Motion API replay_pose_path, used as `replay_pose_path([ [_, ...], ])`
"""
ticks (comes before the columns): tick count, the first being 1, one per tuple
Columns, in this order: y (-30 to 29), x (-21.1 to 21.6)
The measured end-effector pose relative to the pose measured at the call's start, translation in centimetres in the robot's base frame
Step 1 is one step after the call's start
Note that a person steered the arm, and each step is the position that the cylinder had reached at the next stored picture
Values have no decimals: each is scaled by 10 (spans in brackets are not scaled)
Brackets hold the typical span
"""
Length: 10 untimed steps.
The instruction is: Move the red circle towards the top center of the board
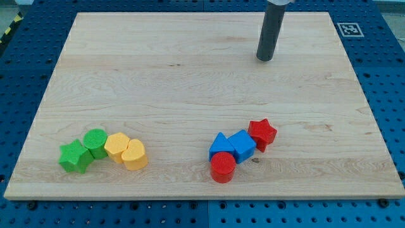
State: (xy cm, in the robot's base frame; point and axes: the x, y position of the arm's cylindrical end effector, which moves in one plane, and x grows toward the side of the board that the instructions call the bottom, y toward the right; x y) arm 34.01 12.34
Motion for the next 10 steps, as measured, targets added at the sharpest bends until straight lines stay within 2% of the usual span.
replay_pose_path([
  [1,5,3],
  [2,33,40],
  [3,57,111],
  [4,59,203],
  [5,54,214],
  [6,55,256],
  [7,38,278],
  [8,-9,278],
  [10,-51,278],
])
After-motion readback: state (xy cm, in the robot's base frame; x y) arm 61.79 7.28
